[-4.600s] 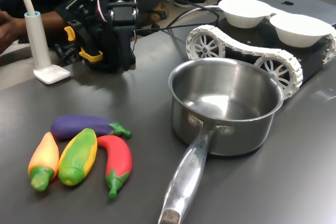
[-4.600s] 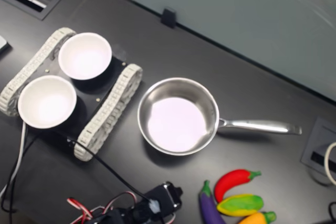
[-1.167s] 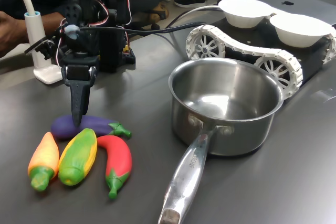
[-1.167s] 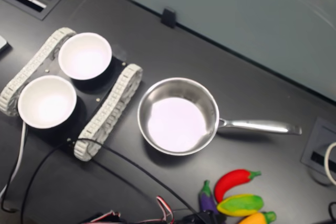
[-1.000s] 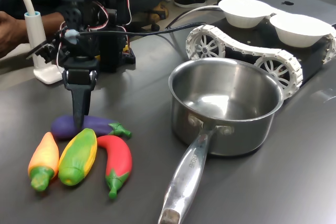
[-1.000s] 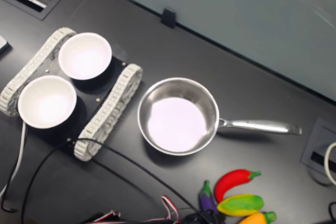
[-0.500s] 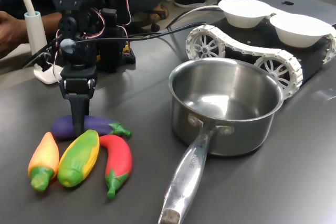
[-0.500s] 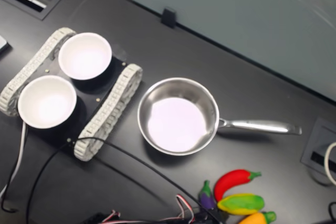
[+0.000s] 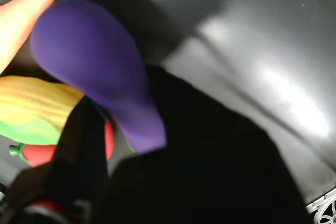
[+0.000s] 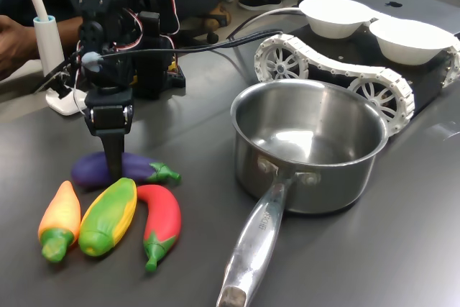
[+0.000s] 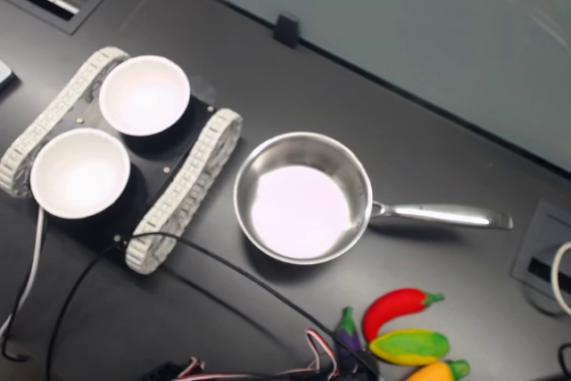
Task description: Pick up the brinjal and place them in the pan
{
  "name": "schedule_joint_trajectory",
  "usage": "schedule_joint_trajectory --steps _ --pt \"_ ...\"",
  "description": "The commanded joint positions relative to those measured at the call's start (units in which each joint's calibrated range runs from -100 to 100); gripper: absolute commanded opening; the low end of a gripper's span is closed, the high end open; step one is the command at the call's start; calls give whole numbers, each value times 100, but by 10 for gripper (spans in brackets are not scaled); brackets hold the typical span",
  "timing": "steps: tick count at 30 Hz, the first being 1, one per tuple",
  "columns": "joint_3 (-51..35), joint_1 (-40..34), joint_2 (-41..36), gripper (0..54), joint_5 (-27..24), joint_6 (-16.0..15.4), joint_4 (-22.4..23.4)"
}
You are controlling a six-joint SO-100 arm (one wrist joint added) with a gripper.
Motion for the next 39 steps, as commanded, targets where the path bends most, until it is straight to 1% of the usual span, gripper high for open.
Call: schedule_joint_trajectory --steps 1,6,10,14,32,35,39 --pt "-95 -36 -82 3 24 -85 273" --pt "59 -13 -243 1 20 -85 196" --pt "341 56 -563 1 -39 -60 -68" --pt "468 44 -766 1 -73 -52 -136" --pt "-141 -70 -1432 1 -249 -43 -25" --pt "-168 -13 -1601 1 -269 -43 -119" --pt "-32 -1 -1812 1 -278 -43 -358"
